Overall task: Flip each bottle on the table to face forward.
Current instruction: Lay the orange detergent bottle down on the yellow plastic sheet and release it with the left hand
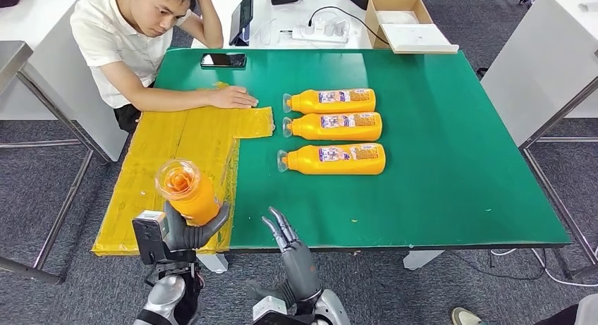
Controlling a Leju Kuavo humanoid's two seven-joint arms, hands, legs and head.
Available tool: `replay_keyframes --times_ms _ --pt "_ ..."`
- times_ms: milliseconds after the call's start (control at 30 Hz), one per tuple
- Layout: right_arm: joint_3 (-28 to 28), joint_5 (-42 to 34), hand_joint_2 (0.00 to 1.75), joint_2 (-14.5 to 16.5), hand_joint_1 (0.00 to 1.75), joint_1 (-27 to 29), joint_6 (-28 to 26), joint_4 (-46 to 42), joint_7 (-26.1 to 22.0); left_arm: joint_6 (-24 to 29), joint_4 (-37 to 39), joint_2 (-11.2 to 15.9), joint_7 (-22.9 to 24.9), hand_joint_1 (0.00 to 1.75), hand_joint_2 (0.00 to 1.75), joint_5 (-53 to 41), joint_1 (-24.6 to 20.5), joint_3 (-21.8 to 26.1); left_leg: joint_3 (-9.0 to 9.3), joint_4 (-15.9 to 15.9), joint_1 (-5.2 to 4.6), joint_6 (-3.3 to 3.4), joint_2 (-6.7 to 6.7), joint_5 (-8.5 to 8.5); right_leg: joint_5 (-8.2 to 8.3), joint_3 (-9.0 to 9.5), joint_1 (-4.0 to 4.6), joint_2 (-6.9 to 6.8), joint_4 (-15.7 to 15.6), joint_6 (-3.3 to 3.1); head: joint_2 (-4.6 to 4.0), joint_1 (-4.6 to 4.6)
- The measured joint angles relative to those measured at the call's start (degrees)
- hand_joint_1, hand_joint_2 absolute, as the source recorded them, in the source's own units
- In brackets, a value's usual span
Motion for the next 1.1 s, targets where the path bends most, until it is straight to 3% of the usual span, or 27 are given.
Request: replay_keyframes --times_ms 300,400,500,600,700,867,900,1000,1033,1100 --pt "-0.4 -3.7 0.00 -1.6 0.00 2.5 -0.7 -5.5 0.0 5.4 1.8 1.8 0.8 1.75 1.75 -8.4 -0.7 3.2 -0.02 0.0 -0.01 0.00 0.00 0.00 0.00 -0.03 0.00 0.00 0.0 0.00 -0.01 -0.01" --pt "-0.6 -4.6 0.00 -1.8 0.00 3.0 -0.7 -6.9 0.0 9.8 4.2 2.3 3.3 1.75 1.75 -19.4 -2.6 3.6 -0.02 0.0 0.00 0.00 -0.04 0.01 0.00 -0.03 0.00 -0.02 0.0 0.00 0.00 -0.01" --pt "-0.6 -5.8 0.00 -1.9 0.00 3.1 -0.7 -8.0 0.0 12.5 10.6 3.4 9.4 1.75 1.75 -41.3 -7.3 4.8 0.01 0.0 0.00 -0.03 -0.05 0.05 0.02 0.01 0.00 -0.03 0.0 0.00 0.00 -0.02" --pt "-0.3 -6.3 0.00 -1.8 0.00 2.8 -0.6 -8.3 0.0 10.4 20.1 4.4 17.3 1.75 1.75 -55.3 -13.5 5.2 0.01 0.0 0.01 -0.04 -0.05 0.11 0.04 0.03 0.01 -0.03 0.0 0.00 -0.01 -0.01" --pt "0.5 -6.1 0.00 -1.5 0.00 1.9 -0.5 -8.2 0.0 6.1 30.7 5.6 23.0 1.75 1.75 -59.9 -20.3 5.2 0.01 0.0 0.03 -0.05 0.01 0.15 0.14 0.00 0.01 -0.02 0.1 -0.13 0.00 -0.01" --pt "2.1 -5.8 0.00 -1.4 0.00 0.8 -0.3 -7.8 0.0 1.3 41.7 6.7 26.3 1.73 1.75 -61.6 -28.1 5.1 0.01 0.0 0.03 -0.06 0.00 0.15 0.15 0.01 0.02 -0.03 0.1 -0.16 -0.01 0.00" --pt "2.4 -5.9 0.00 -1.4 0.00 0.7 -0.3 -7.6 0.0 0.4 43.0 6.8 26.8 1.38 1.75 -61.8 -29.1 5.1 0.02 0.0 0.03 -0.06 0.01 0.15 0.15 0.01 0.02 -0.03 0.1 -0.16 -0.01 -0.01" --pt "2.7 -6.1 0.00 -1.3 0.00 0.4 -0.3 -7.3 0.0 -2.2 46.0 7.0 27.3 0.09 1.75 -62.0 -31.4 5.0 0.05 0.0 0.03 -0.06 0.01 0.14 0.15 0.03 0.01 -0.03 0.1 -0.16 0.00 0.00" --pt "2.7 -6.2 0.00 -1.2 0.00 0.3 -0.3 -7.2 0.0 -3.5 46.7 7.0 27.0 0.00 1.75 -61.8 -31.9 5.0 0.06 0.0 0.03 -0.06 0.01 0.14 0.15 0.04 0.02 -0.03 0.1 -0.16 0.00 0.00" --pt "2.7 -6.5 0.00 -1.1 0.00 0.3 -0.2 -7.0 0.0 -6.8 47.7 7.1 25.5 0.00 1.75 -60.8 -32.8 5.0 0.09 0.0 0.03 -0.06 0.01 0.15 0.15 0.05 0.02 -0.03 0.1 -0.17 0.01 -0.01"
